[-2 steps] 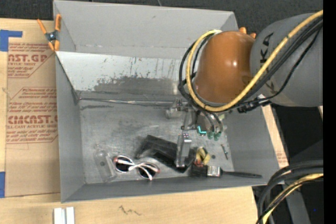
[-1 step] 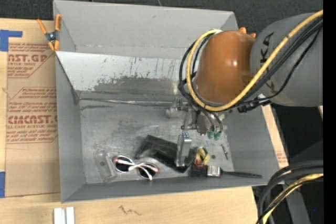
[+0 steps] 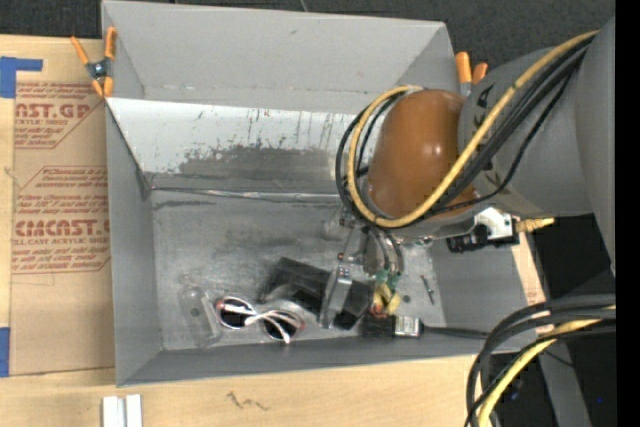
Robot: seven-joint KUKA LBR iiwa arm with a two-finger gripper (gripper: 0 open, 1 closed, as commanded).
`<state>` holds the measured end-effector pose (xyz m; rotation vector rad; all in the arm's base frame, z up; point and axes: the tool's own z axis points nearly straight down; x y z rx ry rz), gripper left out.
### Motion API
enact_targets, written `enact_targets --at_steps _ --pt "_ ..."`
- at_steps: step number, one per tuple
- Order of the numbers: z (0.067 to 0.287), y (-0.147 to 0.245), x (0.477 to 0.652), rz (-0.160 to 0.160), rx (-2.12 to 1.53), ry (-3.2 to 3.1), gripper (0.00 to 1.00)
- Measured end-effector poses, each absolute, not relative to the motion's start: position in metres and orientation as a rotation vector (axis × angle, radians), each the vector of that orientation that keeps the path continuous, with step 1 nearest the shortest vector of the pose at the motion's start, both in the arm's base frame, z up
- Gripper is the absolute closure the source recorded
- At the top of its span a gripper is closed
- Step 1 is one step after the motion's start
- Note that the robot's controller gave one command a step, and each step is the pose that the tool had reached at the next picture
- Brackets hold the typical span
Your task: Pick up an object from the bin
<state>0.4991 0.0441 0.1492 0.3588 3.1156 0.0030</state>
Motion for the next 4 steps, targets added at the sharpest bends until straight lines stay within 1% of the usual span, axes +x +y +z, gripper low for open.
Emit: enact_targets --at_steps 1,2,3,4 --pt "0.121 0.042 0.488 0.000 0.294 3.128 0.00" --pt "0.127 0.059 0.483 0.000 0.693 3.065 0.00" --pt "0.092 0.045 0.481 0.000 0.578 3.088 0.00" --pt "0.077 0.059 0.489 0.002 0.735 3.026 1.00"
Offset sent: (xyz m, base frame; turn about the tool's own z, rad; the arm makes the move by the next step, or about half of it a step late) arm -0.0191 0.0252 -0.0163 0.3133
